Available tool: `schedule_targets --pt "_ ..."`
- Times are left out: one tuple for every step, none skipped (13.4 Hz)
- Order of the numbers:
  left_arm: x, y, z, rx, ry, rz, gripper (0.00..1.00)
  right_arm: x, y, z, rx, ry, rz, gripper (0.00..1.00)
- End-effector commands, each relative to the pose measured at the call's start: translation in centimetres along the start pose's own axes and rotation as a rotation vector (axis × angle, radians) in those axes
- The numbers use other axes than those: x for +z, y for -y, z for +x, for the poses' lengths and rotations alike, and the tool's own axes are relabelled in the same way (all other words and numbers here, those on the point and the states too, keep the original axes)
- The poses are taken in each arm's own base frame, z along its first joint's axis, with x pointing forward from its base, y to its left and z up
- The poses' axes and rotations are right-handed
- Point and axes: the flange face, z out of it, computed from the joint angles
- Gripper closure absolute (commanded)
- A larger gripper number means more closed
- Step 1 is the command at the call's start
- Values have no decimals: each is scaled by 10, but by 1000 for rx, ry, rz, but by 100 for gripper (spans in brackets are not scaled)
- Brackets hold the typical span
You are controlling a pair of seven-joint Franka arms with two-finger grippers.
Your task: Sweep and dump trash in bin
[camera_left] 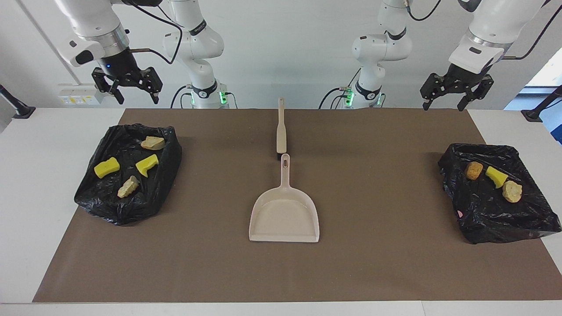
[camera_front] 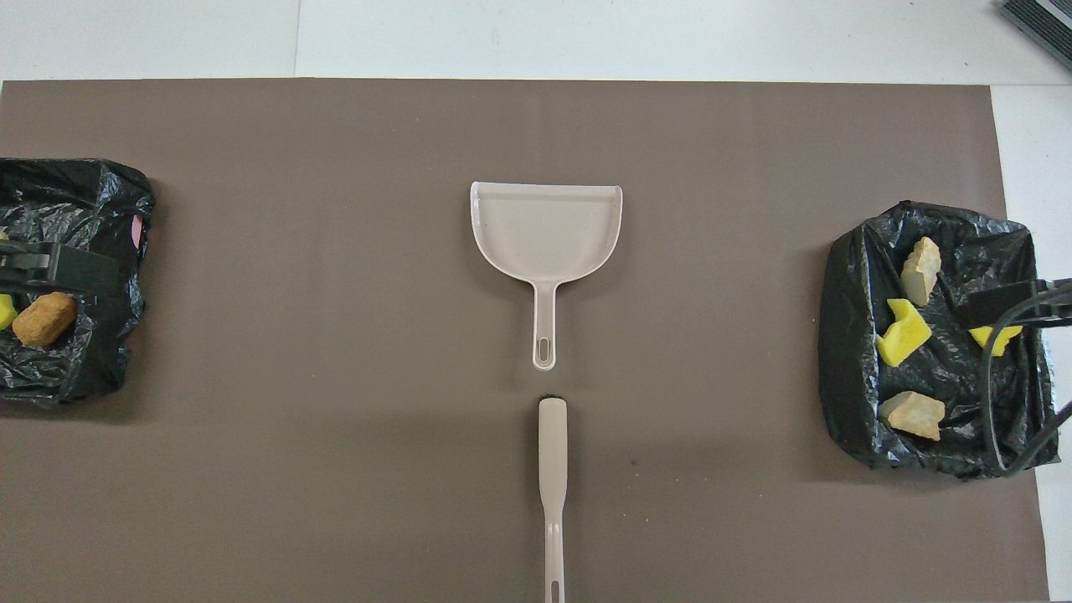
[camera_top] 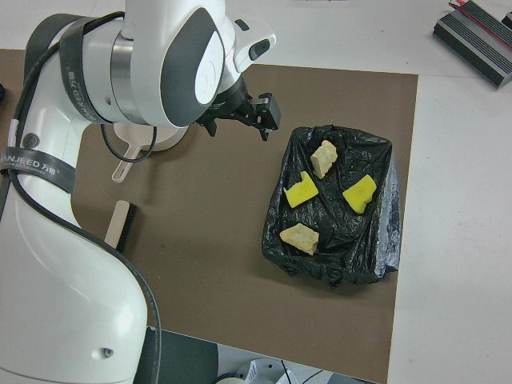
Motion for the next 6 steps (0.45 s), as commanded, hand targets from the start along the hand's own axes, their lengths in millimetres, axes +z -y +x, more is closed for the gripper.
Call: schedule_targets --pt "-6 -3 -6 18 10 -5 0 -3 -1 -3 -21 -16 17 0" --pt "-4 -3 -7 17 13 -7 0 -3 -1 -3 -21 -16 17 0" --pt "-4 -2 -8 15 13 -6 0 -3 -2 -3 -19 -16 17 0" --pt "-4 -3 -9 17 14 -6 0 -3 -2 -3 -19 -16 17 0" --pt "-3 -4 -10 18 17 -6 0 -3 -2 -3 -19 -16 17 0" --pt "-2 -4 -10 18 19 -6 0 -3 -2 -3 -19 -16 17 0"
